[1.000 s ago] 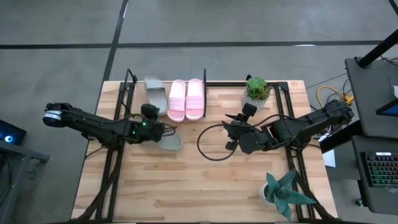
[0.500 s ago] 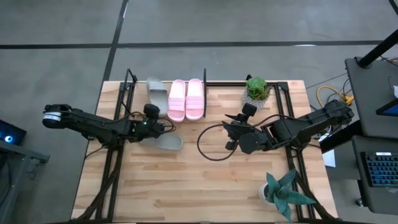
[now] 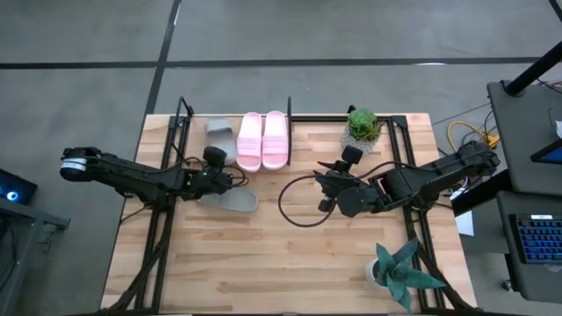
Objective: Pick and place slides into the shelf
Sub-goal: Put the right gray slipper on the shelf
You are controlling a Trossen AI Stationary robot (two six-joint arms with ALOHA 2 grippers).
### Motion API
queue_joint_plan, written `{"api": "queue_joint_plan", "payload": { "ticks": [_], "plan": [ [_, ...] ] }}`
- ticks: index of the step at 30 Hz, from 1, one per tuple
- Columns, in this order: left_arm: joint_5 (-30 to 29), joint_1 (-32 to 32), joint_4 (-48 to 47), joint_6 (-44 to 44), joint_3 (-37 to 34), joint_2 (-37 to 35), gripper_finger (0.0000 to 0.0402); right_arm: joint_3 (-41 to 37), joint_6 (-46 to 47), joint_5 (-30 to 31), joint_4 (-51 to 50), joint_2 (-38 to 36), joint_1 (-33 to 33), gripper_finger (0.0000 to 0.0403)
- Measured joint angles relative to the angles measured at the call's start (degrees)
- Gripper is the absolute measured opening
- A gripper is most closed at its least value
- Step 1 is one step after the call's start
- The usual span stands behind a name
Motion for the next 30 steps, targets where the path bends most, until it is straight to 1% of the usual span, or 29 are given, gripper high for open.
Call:
{"api": "queue_joint_plan", "payload": {
  "ticks": [4, 7, 12, 16, 21, 27, 28, 30],
  "plan": [
    [1.6, 0.0, -0.1, 0.0, 0.2, 0.0, 0.0181, 0.0, 0.0, 0.0, 0.0, 0.0, 0.0, 0.0114],
    [6.8, 0.0, 0.0, -1.5, 0.9, 0.0, 0.0197, 0.0, 0.0, 0.0, 0.0, 0.0, 0.0, 0.0112],
    [14.2, 0.0, -0.2, -8.2, 2.5, 0.0, 0.0211, 0.0, 0.0, 0.0, 0.0, 0.0, 0.0, 0.0107],
    [17.1, 0.0, -0.3, -9.6, 3.7, 0.0, 0.0212, 0.0, 0.0, 0.0, 0.0, 0.0, 0.0, 0.0107],
    [17.3, 0.0, -0.5, -12.1, 5.8, 0.0, 0.0213, 0.0, 0.0, 0.0, 0.0, 0.0, 0.0, 0.0105],
    [16.9, 0.0, -0.6, -12.5, 8.5, -0.1, 0.0213, 0.0, 0.0, 0.0, 0.0, 0.0, 0.0, 0.0105],
    [16.0, 0.0, -0.6, -13.3, 9.1, -0.1, 0.0213, 0.0, 0.0, 0.0, 0.0, 0.0, 0.0, 0.0105],
    [12.3, 0.2, -0.5, -15.3, 10.6, -0.1, 0.0212, 0.0, 0.1, -0.1, 0.0, 0.0, 0.0, 0.0104]
  ]
}}
